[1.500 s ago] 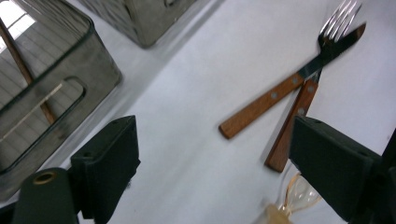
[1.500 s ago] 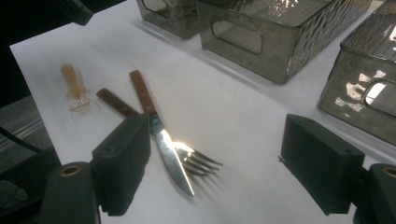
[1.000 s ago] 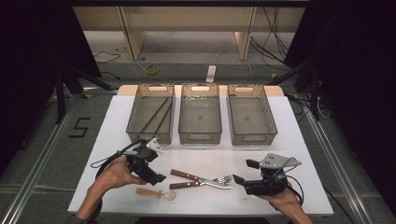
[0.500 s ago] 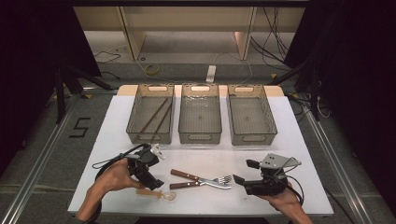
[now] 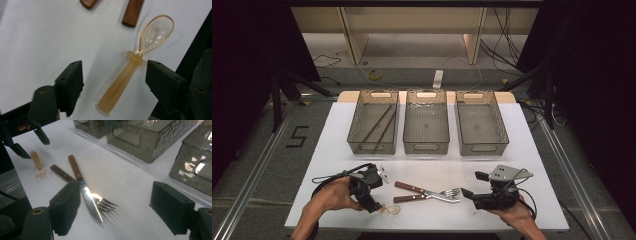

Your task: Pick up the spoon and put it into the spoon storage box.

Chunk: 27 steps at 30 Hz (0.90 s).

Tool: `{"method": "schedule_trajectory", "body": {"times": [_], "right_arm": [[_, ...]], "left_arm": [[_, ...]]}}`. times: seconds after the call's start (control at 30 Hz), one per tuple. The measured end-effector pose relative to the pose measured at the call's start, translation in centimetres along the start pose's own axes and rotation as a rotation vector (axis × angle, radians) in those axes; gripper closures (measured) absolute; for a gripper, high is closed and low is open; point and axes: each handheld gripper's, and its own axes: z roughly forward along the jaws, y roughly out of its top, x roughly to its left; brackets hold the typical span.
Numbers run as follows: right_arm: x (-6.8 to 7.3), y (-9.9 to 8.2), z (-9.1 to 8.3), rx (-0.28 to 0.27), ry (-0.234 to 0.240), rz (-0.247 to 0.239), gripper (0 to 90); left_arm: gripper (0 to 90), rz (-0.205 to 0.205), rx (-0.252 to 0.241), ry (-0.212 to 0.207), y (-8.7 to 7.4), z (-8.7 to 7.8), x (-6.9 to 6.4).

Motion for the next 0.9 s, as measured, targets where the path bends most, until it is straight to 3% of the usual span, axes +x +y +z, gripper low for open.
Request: {"method": "schedule_trajectory", "body": {"times": [0.03,0.23,0.63,0.9], "right_arm": [[0.0,0.0,0.0,0.0,-0.001,0.002,24.9],[0.1,0.0,0.0,0.003,-0.001,0.0,24.9],[0.2,0.1,0.1,0.011,0.0,-0.008,25.0],[0.2,0.1,0.1,0.012,0.001,-0.009,25.1]], "left_arm": [[33.6,0.017,0.023,-0.004,0.0,0.1,0.0],[41.7,0.027,0.085,-0.005,-0.5,1.0,-0.2],[56.1,0.052,0.102,-0.035,-0.9,1.5,-0.5],[63.1,0.101,0.114,-0.029,-1.1,1.8,-0.6]]}}
